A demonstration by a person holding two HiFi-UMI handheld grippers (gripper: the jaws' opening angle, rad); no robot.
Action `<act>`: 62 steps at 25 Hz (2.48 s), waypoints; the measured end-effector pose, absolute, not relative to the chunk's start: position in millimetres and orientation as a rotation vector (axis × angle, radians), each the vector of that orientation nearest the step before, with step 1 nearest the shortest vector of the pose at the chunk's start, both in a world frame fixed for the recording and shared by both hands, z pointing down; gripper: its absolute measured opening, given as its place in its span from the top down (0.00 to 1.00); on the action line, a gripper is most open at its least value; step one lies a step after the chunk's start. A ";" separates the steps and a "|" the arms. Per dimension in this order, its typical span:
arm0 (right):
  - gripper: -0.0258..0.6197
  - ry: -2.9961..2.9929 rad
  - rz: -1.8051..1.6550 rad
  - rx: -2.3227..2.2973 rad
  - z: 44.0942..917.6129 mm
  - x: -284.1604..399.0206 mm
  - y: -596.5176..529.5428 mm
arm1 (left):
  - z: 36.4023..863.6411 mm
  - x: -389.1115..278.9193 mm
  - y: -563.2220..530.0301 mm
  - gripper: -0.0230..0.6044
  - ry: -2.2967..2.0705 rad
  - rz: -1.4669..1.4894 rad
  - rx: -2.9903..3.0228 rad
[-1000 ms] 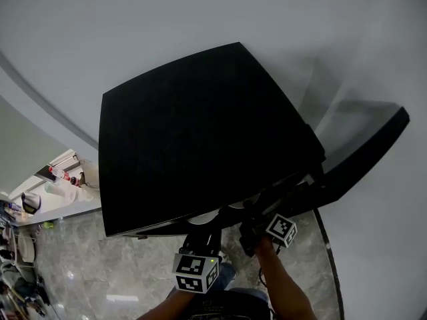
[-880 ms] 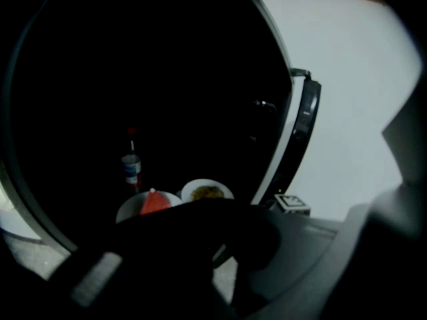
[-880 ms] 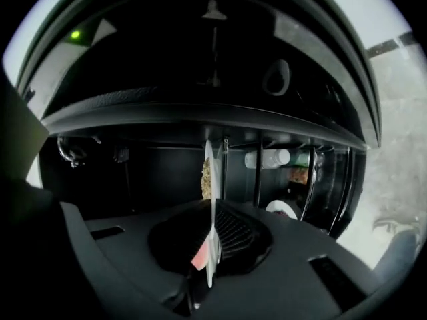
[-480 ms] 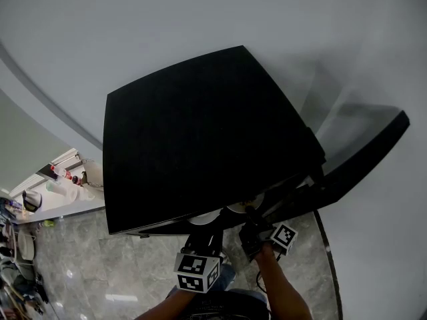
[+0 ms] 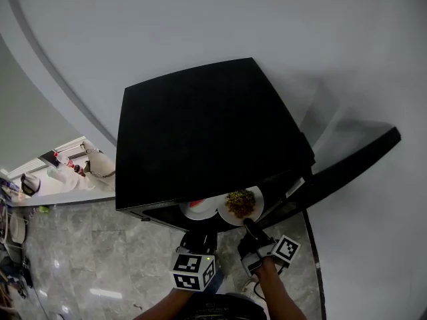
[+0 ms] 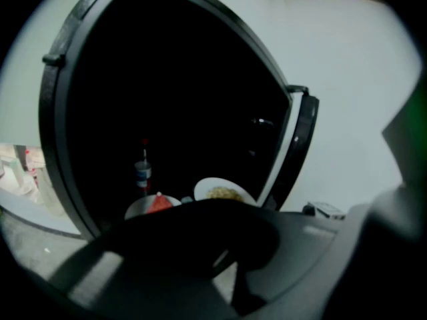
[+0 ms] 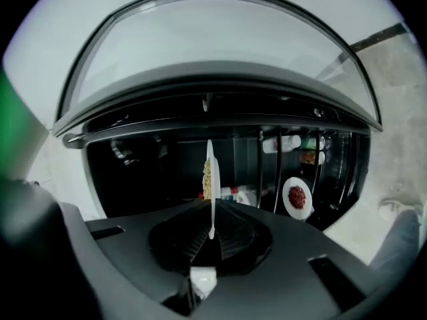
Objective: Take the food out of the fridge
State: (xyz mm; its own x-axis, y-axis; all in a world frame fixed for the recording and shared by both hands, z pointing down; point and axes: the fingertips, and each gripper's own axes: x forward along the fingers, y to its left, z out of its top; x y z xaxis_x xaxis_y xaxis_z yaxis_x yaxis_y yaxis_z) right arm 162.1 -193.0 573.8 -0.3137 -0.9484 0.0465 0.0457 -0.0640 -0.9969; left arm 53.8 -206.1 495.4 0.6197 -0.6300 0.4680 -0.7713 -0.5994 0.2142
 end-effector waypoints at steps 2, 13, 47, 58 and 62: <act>0.94 1.400 -1.534 -1.013 557.9 158.6 -177.5 | 486.1 49.6 -200.6 0.99 -1.169 0.451 2.442; 0.94 1.542 -1.623 -0.883 437.3 155.3 -88.3 | 432.3 24.2 -170.3 0.99 -1.394 0.289 2.411; 0.94 1.470 -1.398 -1.005 273.1 171.7 -225.6 | 369.8 23.6 -162.5 0.99 -1.382 0.074 2.449; 0.82 1.589 -1.271 -0.957 272.2 175.2 -203.3 | 369.2 33.2 -155.0 0.99 -1.366 0.089 2.466; 0.93 1.789 -1.160 -1.116 295.3 170.1 -171.7 | 367.5 34.7 -148.8 0.99 -1.376 0.118 2.462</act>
State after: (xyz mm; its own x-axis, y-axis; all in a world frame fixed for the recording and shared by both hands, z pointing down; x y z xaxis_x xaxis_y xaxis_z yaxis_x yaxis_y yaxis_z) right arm 170.1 -171.7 295.3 -0.3677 -0.9236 -0.1087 -0.2775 0.2205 -0.9351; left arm 34.7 -148.8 367.5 0.5334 -0.8156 0.2241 -0.8419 -0.4864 0.2336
